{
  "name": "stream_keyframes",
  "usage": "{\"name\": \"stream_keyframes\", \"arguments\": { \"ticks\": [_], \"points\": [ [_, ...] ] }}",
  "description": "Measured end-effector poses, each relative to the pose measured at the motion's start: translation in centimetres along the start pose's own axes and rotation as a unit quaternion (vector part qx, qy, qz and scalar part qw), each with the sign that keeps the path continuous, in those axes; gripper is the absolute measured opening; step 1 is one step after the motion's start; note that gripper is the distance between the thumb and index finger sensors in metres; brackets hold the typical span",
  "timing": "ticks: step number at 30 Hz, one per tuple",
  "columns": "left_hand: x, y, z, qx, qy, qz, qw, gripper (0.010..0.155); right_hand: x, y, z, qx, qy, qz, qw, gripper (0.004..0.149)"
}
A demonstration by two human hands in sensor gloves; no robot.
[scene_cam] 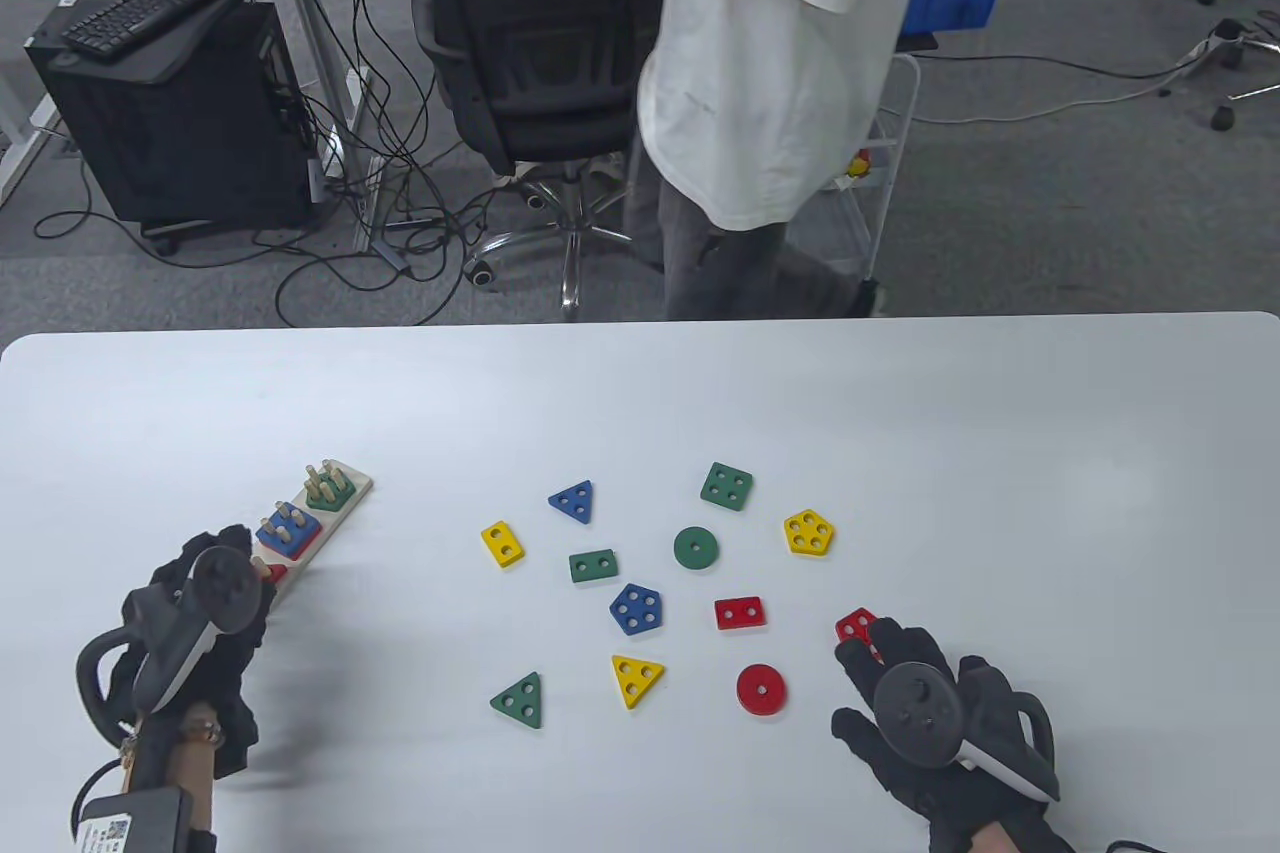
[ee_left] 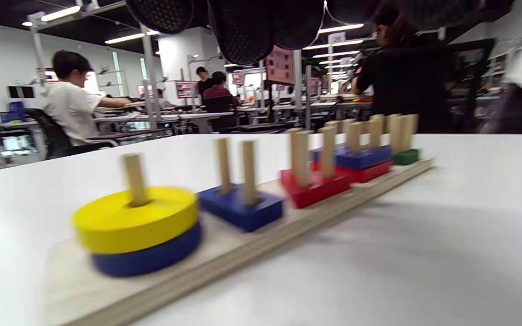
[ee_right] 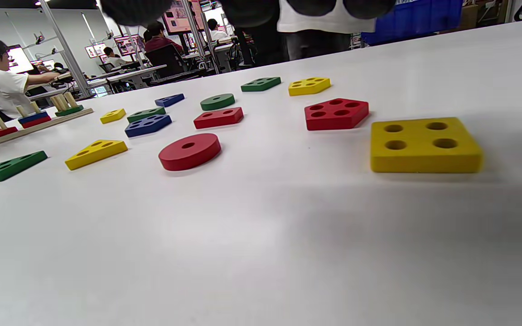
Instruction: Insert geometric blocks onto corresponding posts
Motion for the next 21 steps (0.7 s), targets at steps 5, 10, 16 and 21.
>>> {"name": "stream_keyframes", "arguments": {
  "ticks": [5, 10, 16, 21],
  "points": [
    [-5.4, 1.5, -0.9, 0.003, -0.078, -0.02, 0.997, 0.078, -0.3, -0.1, -0.1, 0.004, -0.006, -0.001, 1.0, 0.065],
    [-11.8, 2.2, -0.2, 0.062, -0.132, -0.027, 0.989, 0.079, -0.3, -0.2, -0.2, 0.007, -0.009, -0.002, 1.0, 0.066],
    [-17.9, 2.0, 1.1, 0.096, -0.156, 0.013, 0.983, 0.076, -0.4, -0.1, -0.2, 0.003, -0.012, -0.004, 1.0, 0.066],
    [-21.0, 0.6, 2.2, 0.125, -0.154, 0.057, 0.979, 0.071, -0.4, -0.1, -0.2, 0.0, -0.01, -0.004, 1.0, 0.066]
  ]
}}
Point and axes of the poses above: the tracker on the back of each hand, its own x axis roughly to the little-finger side, its own z axis roughly from the wrist to the fingertips, y = z × x, the point moved 2 cm from there along z, roughly from the wrist to the fingertips, and after that the axes turned 12 degrees about z, right-handed, at the moved point
